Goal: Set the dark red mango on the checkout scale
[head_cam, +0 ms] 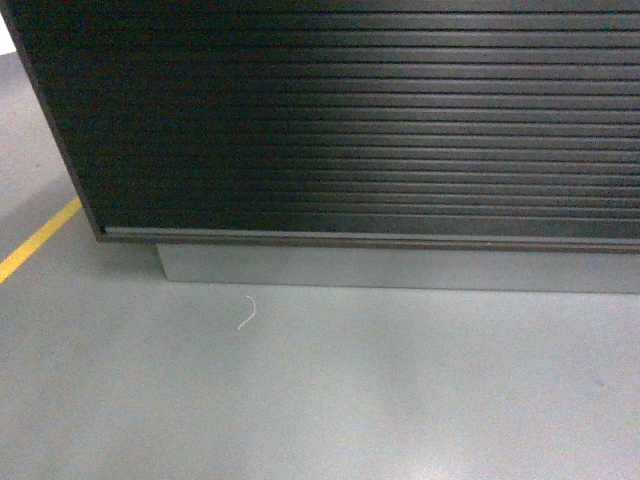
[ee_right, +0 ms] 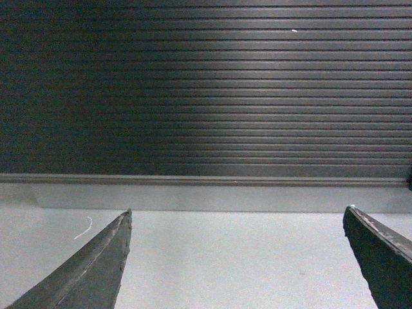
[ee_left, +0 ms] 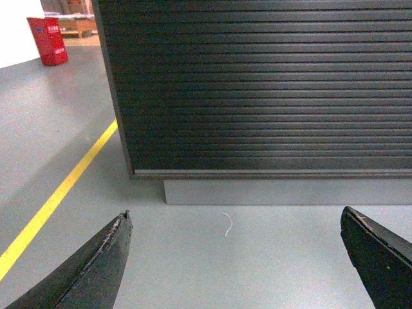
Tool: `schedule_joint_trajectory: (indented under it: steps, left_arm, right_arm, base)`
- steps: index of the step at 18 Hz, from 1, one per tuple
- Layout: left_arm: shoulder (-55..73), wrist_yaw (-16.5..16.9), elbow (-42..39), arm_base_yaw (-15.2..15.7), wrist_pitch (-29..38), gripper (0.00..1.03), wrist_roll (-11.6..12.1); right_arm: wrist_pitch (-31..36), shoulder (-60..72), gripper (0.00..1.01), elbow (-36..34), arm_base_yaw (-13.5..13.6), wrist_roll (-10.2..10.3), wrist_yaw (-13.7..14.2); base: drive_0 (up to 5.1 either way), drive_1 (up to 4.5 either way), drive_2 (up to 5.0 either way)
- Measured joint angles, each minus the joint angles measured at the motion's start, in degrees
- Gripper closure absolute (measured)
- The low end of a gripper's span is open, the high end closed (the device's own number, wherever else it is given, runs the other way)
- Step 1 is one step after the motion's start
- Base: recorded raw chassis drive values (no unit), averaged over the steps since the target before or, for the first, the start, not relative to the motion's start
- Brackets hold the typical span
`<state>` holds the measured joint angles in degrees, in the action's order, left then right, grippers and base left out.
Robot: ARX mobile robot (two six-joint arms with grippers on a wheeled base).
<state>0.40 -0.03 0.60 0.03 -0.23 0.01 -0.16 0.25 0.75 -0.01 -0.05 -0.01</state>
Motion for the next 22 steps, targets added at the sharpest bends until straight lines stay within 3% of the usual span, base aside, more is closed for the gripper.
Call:
schedule_joint_trajectory:
  steps: [22]
  left_arm:
    - [0.0,0.1,0.0,0.0,0.1,0.05,0.0]
  right_arm:
    - [0.0,0.0,0.03,0.0,0.0,0.0,0.0]
  base:
    - [-0.1,4.01,-4.1]
